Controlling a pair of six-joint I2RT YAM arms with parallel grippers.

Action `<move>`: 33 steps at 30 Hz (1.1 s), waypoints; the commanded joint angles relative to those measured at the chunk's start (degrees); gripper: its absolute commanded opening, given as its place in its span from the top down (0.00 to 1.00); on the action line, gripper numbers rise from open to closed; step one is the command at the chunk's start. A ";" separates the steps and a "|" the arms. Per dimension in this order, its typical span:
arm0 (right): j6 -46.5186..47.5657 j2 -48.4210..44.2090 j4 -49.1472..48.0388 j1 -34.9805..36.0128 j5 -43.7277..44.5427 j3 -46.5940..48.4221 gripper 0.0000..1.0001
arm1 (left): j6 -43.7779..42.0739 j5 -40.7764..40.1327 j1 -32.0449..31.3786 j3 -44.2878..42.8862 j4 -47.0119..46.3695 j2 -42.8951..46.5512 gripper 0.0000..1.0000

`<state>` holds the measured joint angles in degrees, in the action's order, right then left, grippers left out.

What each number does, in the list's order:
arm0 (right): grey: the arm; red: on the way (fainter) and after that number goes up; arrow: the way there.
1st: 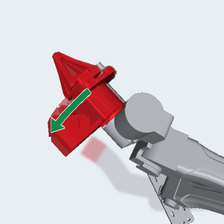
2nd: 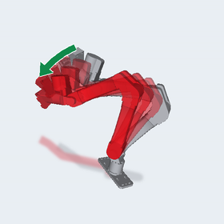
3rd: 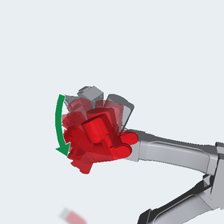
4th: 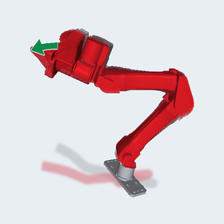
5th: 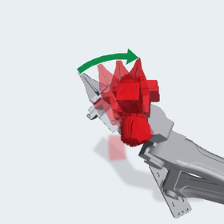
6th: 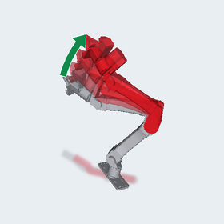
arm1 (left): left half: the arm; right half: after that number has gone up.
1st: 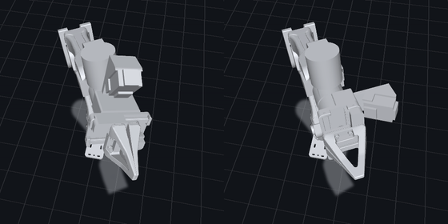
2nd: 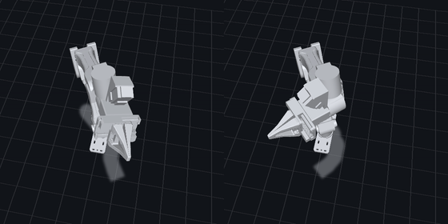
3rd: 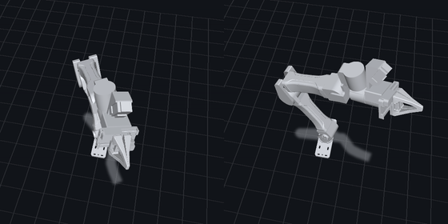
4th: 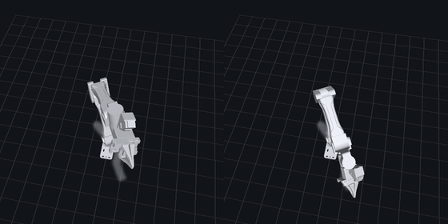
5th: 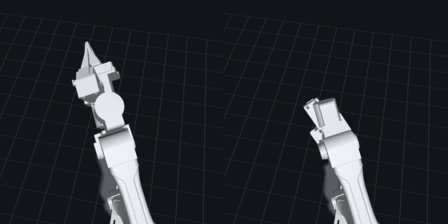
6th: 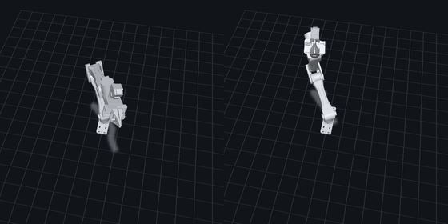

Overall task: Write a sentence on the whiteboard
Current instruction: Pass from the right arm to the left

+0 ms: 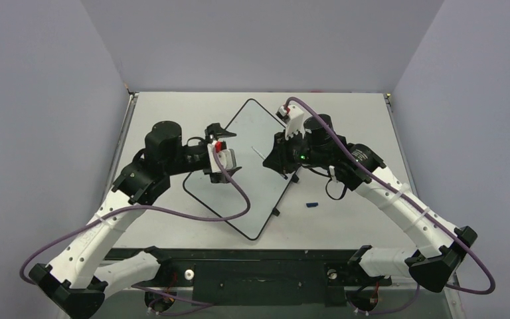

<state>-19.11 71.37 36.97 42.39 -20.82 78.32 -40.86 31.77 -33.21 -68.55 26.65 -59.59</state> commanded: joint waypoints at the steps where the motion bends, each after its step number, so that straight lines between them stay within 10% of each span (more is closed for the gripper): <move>1: -0.21 -0.76 0.81 0.12 -0.97 3.41 1.00 | -7.61 2.02 -4.21 -0.66 -3.47 0.64 0.20; 12: 0.82 1.15 3.79 4.22 -0.26 7.29 1.00 | -12.23 0.04 -10.26 -4.18 -0.68 -5.94 0.27; 16: 0.64 0.81 3.86 4.41 0.62 7.96 1.00 | -10.51 -1.36 -11.61 -3.91 -2.49 -6.56 0.54; 19: 0.38 0.55 3.85 4.43 1.34 8.43 1.00 | -9.09 -1.84 -11.85 -3.58 -2.92 -6.54 0.94; 26: -1.10 -0.50 2.48 4.37 3.13 8.74 1.00 | -3.78 -4.65 -12.17 -0.91 -6.17 -4.53 1.00; 33: -2.70 -2.09 0.46 4.28 5.44 9.13 0.57 | -0.80 -6.38 -12.16 1.00 -8.81 -2.58 1.00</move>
<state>-20.12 71.46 41.67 46.87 -19.22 85.30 -45.65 26.87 -45.08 -67.75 24.53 -64.53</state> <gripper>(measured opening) 0.355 0.077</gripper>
